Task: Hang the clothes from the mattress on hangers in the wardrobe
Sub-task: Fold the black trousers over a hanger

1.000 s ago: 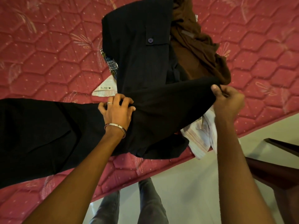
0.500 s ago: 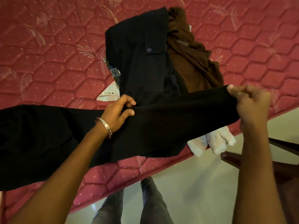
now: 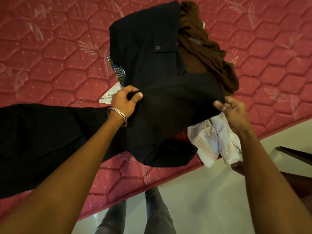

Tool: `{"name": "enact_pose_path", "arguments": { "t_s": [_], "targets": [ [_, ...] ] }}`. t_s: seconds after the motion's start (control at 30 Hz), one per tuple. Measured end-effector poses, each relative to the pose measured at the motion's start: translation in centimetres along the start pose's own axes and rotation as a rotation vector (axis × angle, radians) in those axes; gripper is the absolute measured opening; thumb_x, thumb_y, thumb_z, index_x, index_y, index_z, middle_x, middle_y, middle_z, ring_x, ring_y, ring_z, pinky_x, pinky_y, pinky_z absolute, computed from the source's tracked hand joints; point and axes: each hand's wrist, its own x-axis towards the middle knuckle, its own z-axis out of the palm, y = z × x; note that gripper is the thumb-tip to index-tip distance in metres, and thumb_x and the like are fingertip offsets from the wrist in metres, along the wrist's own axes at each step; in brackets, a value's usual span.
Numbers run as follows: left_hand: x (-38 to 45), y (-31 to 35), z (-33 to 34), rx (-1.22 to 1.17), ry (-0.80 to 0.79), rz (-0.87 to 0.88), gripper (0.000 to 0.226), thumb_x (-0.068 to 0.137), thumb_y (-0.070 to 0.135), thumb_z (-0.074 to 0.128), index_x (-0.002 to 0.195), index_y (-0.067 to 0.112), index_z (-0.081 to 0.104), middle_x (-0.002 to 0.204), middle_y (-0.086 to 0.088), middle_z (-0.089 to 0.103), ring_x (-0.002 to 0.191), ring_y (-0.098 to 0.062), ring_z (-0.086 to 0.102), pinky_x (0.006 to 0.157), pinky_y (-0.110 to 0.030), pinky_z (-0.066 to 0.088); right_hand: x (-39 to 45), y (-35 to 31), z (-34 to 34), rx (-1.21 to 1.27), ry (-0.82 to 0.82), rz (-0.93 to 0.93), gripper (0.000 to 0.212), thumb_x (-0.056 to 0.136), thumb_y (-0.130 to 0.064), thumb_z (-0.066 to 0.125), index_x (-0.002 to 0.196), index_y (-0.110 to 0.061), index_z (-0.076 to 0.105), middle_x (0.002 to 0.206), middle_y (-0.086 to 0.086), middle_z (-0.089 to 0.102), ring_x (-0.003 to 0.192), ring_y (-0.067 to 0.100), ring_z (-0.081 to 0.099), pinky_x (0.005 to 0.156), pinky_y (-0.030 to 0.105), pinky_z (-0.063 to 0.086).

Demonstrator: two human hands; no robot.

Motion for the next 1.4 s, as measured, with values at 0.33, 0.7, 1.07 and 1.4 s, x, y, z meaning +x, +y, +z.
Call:
{"name": "enact_pose_path", "arguments": {
  "t_s": [0.33,0.7,1.07,1.4],
  "targets": [
    [0.4,3.2,0.3,0.017,0.002,0.296,0.017,0.087,0.026,0.060,0.085,0.013,0.071,0.085,0.003,0.067,0.082,-0.011,0.062,0.078,-0.023,0.047,-2.7,-7.5,-5.8,-0.480,-0.088,-0.097,0.021,0.098,-0.022,0.049,0.079,-0.016,0.053,0.066,-0.008,0.052,0.057,0.002,0.047,0.052,0.016,0.038],
    [-4.9,-0.9,1.4,0.596,0.234,0.252,0.030,0.077,0.029,0.071,0.100,0.015,0.058,0.099,-0.011,0.055,0.090,-0.033,0.052,0.072,-0.044,0.043,-1.5,4.5,-2.1,-1.018,0.301,0.232,0.038,0.090,-0.015,0.061,0.123,-0.004,0.048,0.112,0.031,0.057,0.105,0.048,0.054,0.090,0.052,0.043],
    [-14.2,-16.8,-9.5,0.386,0.112,-0.148,0.031,0.084,0.006,0.057,0.114,0.006,0.064,0.118,-0.017,0.055,0.104,-0.038,0.056,0.092,-0.047,0.046,-10.9,-0.4,24.8,-0.464,0.270,-0.436,0.023,0.095,-0.031,0.051,0.091,-0.010,0.061,0.085,-0.010,0.049,0.078,0.025,0.055,0.070,0.035,0.043],
    [-16.2,-29.8,-30.5,-0.428,0.610,-1.012,0.018,0.082,0.010,0.059,0.095,0.020,0.067,0.077,-0.007,0.065,0.077,-0.028,0.066,0.070,-0.030,0.055,-15.5,0.3,49.1,-0.596,-0.459,-0.326,0.016,0.088,-0.010,0.064,0.104,-0.010,0.063,0.088,0.005,0.068,0.086,0.024,0.062,0.078,0.036,0.051]
  ]
}}
